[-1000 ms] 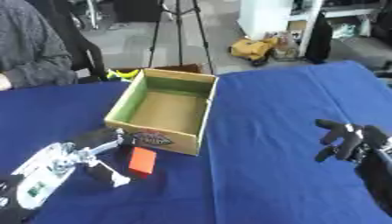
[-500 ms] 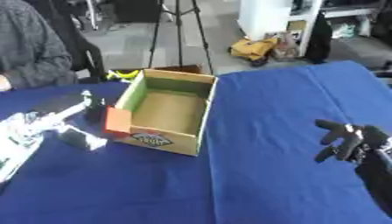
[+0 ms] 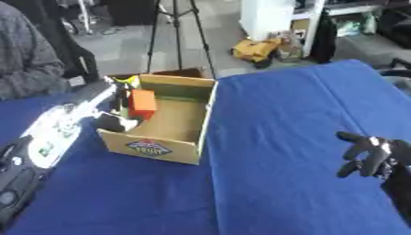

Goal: Pick up objects on the table and place them in the box.

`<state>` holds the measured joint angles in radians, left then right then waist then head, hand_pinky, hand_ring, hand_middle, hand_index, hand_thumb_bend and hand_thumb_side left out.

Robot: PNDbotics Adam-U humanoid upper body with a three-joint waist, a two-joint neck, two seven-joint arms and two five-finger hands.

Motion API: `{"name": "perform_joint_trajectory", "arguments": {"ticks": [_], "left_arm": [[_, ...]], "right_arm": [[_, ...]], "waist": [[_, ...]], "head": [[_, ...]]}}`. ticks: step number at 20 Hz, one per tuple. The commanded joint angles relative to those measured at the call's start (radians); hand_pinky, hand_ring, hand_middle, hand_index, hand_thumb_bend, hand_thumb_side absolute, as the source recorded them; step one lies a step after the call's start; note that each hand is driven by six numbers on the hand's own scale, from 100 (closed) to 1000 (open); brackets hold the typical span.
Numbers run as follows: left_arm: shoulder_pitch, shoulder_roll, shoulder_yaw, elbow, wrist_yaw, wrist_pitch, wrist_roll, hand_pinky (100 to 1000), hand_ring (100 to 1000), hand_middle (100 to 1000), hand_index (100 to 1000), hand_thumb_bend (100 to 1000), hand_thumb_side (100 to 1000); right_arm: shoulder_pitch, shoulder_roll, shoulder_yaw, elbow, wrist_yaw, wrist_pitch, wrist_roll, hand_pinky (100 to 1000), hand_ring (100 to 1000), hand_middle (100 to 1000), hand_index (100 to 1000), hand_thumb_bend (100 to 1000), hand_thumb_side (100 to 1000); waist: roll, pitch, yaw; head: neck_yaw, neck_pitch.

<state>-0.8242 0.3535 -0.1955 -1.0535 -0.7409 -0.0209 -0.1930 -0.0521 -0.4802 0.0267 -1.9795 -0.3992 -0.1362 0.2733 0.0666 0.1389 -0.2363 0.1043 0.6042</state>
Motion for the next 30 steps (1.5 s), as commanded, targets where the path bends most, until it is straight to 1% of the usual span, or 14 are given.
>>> {"name": "perform_joint_trajectory", "arguments": {"ticks": [1,4,5,6,7,12,14,17,19,20,22,26,28,30], "left_arm": [[-0.037,-0.024,0.028,0.068,-0.052,0.0,0.023,553,477,468,611,100,306],[-0.051,-0.046,0.047,0.146,-0.1,-0.013,0.018,590,515,510,715,257,422],[-0.054,-0.05,0.055,0.167,-0.116,-0.016,0.019,590,516,514,719,281,440],[-0.055,-0.053,0.063,0.182,-0.132,-0.019,0.024,611,549,557,755,489,580],[-0.055,-0.055,0.07,0.191,-0.148,-0.022,0.029,624,567,582,767,559,641],[-0.05,-0.062,0.1,0.193,-0.227,-0.035,0.073,687,655,683,805,722,847],[-0.05,-0.062,0.111,0.178,-0.255,-0.04,0.098,699,684,699,810,701,883],[-0.054,-0.061,0.134,0.122,-0.279,-0.057,0.141,681,682,692,800,683,848],[-0.062,-0.064,0.146,0.074,-0.263,-0.078,0.171,658,665,675,785,617,817],[-0.063,-0.069,0.149,0.049,-0.249,-0.092,0.187,628,641,656,774,531,815],[-0.056,-0.08,0.161,-0.005,-0.217,-0.124,0.22,591,618,632,761,447,804],[0.001,-0.081,0.189,-0.135,-0.136,-0.193,0.301,553,594,611,747,358,829],[0.133,-0.044,0.154,-0.356,0.1,-0.207,0.403,542,581,603,743,296,885],[0.24,-0.009,0.149,-0.534,0.392,-0.172,0.411,532,571,593,741,258,919]], "right_arm": [[-0.014,-0.025,0.002,-0.021,-0.004,0.001,0.01,529,918,555,449,100,839],[-0.019,-0.024,0.005,-0.021,-0.001,0.002,0.014,529,918,555,448,100,841],[-0.019,-0.024,0.005,-0.021,-0.001,0.002,0.015,529,918,555,448,100,841],[-0.019,-0.024,0.005,-0.021,0.0,0.002,0.015,528,918,555,448,100,841],[-0.019,-0.023,0.004,-0.021,0.0,0.002,0.014,528,918,555,448,100,841],[-0.019,-0.022,0.003,-0.021,0.0,0.002,0.013,528,918,555,448,100,840],[-0.018,-0.022,0.002,-0.021,0.0,0.002,0.012,528,918,555,448,100,839],[-0.016,-0.021,0.0,-0.021,0.0,0.002,0.011,528,918,555,448,100,840],[-0.014,-0.019,-0.001,-0.021,0.0,0.003,0.009,528,918,555,448,100,840],[-0.014,-0.017,-0.003,-0.021,-0.001,0.003,0.007,528,918,555,449,100,839],[-0.012,-0.015,-0.007,-0.021,-0.003,0.005,0.003,528,917,555,449,100,839],[-0.004,-0.011,-0.016,-0.021,-0.004,0.004,-0.006,529,917,555,449,100,837],[0.002,-0.011,-0.023,-0.021,-0.003,0.005,-0.014,529,917,555,449,100,838],[0.009,-0.011,-0.027,-0.021,-0.002,0.009,-0.02,529,917,556,449,100,840]], "waist": [[-0.002,-0.009,-0.009],[0.0,-0.004,-0.021],[0.0,-0.003,-0.023],[0.0,-0.003,-0.024],[0.0,-0.003,-0.025],[0.0,-0.003,-0.021],[-0.001,-0.003,-0.02],[-0.004,-0.003,-0.014],[-0.006,-0.004,-0.007],[-0.007,-0.005,-0.002],[-0.011,-0.006,0.009],[-0.018,-0.008,0.037],[-0.018,-0.011,0.06],[-0.018,-0.017,0.082]], "head": [[0.012,-0.013],[0.016,-0.015],[0.017,-0.014],[0.017,-0.015],[0.017,-0.016],[0.012,-0.018],[0.012,-0.019],[0.008,-0.019],[0.004,-0.018],[0.001,-0.017],[-0.007,-0.015],[-0.028,-0.011],[-0.037,-0.007],[-0.046,-0.002]]}}
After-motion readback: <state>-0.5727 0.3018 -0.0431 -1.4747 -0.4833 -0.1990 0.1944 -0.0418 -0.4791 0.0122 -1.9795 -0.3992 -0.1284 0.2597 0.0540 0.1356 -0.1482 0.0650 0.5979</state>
